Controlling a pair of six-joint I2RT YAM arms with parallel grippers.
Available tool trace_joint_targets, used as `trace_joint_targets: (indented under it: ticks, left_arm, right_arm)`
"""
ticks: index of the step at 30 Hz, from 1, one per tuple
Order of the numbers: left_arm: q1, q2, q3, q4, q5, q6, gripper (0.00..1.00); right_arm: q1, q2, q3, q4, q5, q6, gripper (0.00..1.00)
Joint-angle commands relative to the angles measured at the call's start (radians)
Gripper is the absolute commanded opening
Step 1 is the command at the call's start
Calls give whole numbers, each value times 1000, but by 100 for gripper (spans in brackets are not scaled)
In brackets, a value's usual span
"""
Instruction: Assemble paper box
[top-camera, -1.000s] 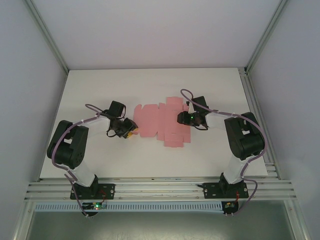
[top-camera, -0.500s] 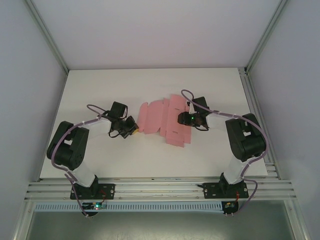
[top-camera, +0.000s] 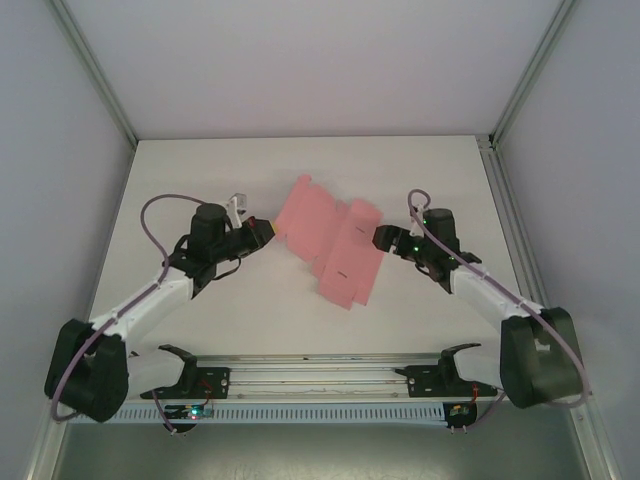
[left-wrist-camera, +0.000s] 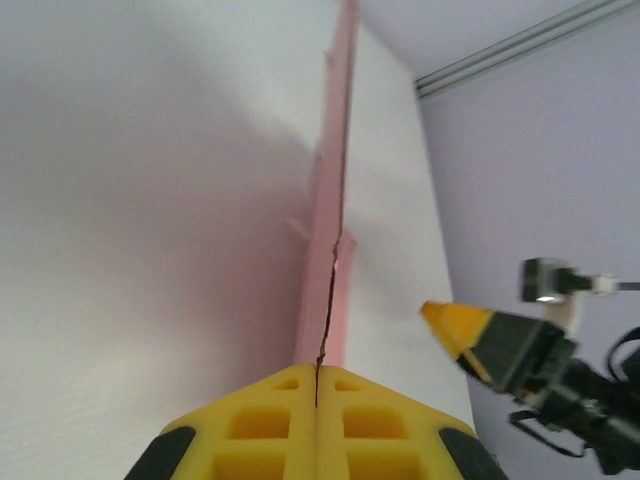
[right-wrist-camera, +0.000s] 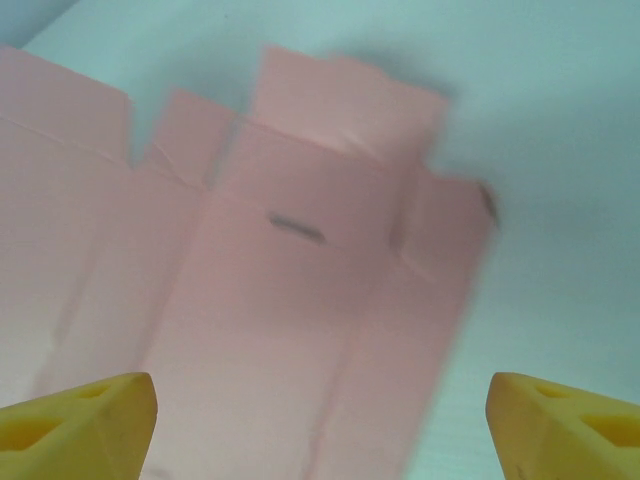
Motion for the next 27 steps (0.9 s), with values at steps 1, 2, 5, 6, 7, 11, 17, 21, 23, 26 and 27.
trace_joint_targets:
  ticks: [1,2,5,6,7,11,17,21,23,26,27]
  left_arm:
    - [-10,-65,-27,76,-25,52,0]
    - [-10,-75,-34,82,-15,51,0]
    - [-11,-97,-64,141,35,27,0]
    - [-14,-106,-68,160,51,21,0]
    - [-15,-115,-66,173,67,24,0]
    - [-27,-165,-28,193,75,52,0]
    - [-61,-181,37,79,-34,14,0]
    - [-66,-172,38,62,-74,-42,0]
    - [-66,-175,55,2,-108,-48,0]
    - [-68,-189,56,-50,-147,-51,0]
    - [-68,-192,50,-50,-149,-58,0]
  right_arm:
    - [-4,-45,-85,26,-67,92,86]
    - [-3,-60,-108,42,-74,114,85]
    - [-1,-70,-174,142,-122,165,84]
    - [-1,-65,-182,168,-145,175,84]
    - [0,-57,-187,198,-175,178,84]
    - [8,-28,-228,401,-318,257,84]
    - [53,-39,-321,513,-287,529,87]
    - [118,-42,-330,492,-245,589,89]
    - [146,-21,-329,514,-261,629,89]
    - [182,24,-311,560,-280,724,91]
    - [195,37,-314,579,-265,766,91]
